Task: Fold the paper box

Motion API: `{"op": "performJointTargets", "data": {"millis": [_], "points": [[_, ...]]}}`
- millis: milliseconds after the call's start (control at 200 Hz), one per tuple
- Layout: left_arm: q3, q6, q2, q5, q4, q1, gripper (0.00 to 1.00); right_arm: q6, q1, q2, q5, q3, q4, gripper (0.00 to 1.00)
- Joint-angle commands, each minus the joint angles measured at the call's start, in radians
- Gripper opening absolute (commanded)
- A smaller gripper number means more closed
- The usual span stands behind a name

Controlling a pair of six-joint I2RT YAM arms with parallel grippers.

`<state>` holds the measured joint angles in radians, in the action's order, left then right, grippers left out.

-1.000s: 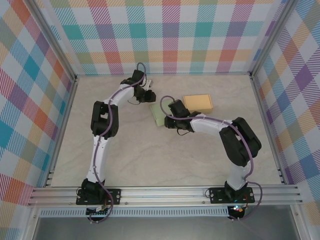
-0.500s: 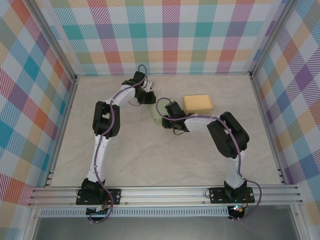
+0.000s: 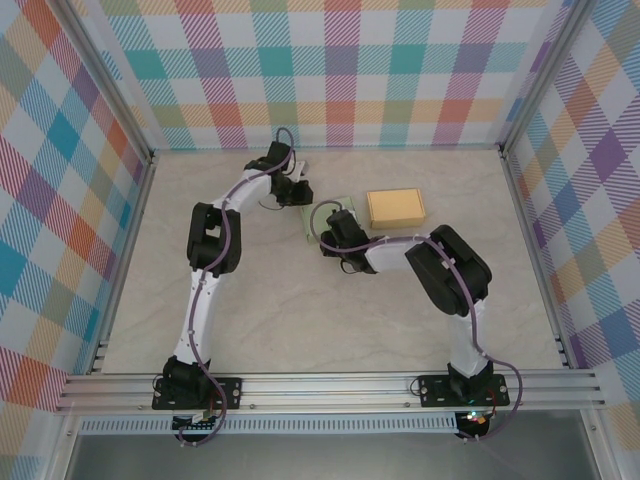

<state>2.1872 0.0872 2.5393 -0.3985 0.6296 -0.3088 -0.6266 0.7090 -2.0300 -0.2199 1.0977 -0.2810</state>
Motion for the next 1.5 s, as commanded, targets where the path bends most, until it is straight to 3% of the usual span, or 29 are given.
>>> {"op": "performJointTargets", "data": {"millis": [0, 160, 610, 740, 775, 915, 985, 1030, 1095, 1190, 1295, 1495], "points": [[0.052, 0.005, 0.061, -0.040, 0.084, -0.049, 0.20, -0.085, 0.041, -0.094, -0.001, 0.037, -0.202, 0.24], [0.119, 0.042, 0.085, -0.019, 0.064, -0.036, 0.25, -0.140, 0.059, -0.095, -0.056, 0.018, -0.201, 0.25], [0.216, 0.104, 0.100, 0.033, 0.025, 0.041, 0.35, -0.152, 0.063, -0.017, -0.062, -0.032, -0.074, 0.34], [0.211, 0.097, 0.070, 0.049, 0.037, 0.057, 0.37, -0.159, 0.064, 0.030, -0.065, -0.065, -0.034, 0.37], [0.208, 0.092, 0.057, 0.061, 0.040, 0.061, 0.45, -0.160, 0.064, 0.047, -0.063, -0.076, -0.020, 0.38], [0.146, 0.073, -0.042, 0.124, 0.029, 0.082, 0.47, -0.161, 0.065, 0.148, -0.062, -0.132, 0.047, 0.45], [0.079, 0.069, -0.118, 0.159, 0.006, 0.101, 0.65, -0.161, 0.064, 0.227, -0.085, -0.177, 0.082, 0.48], [0.022, 0.069, -0.170, 0.177, -0.016, 0.115, 0.67, -0.152, 0.064, 0.284, -0.105, -0.208, 0.103, 0.50], [-0.086, 0.069, -0.271, 0.208, -0.062, 0.135, 0.80, -0.130, 0.063, 0.372, -0.144, -0.242, 0.152, 0.55], [-0.300, 0.075, -0.455, 0.283, -0.164, 0.161, 1.00, -0.088, 0.055, 0.501, -0.220, -0.278, 0.249, 0.68], [-0.583, 0.082, -0.688, 0.386, -0.307, 0.179, 1.00, -0.053, 0.039, 0.644, -0.356, -0.316, 0.374, 0.99], [-1.083, 0.090, -1.103, 0.599, -0.526, 0.183, 1.00, 0.010, -0.072, 0.874, -0.526, -0.399, 0.520, 1.00]]}}
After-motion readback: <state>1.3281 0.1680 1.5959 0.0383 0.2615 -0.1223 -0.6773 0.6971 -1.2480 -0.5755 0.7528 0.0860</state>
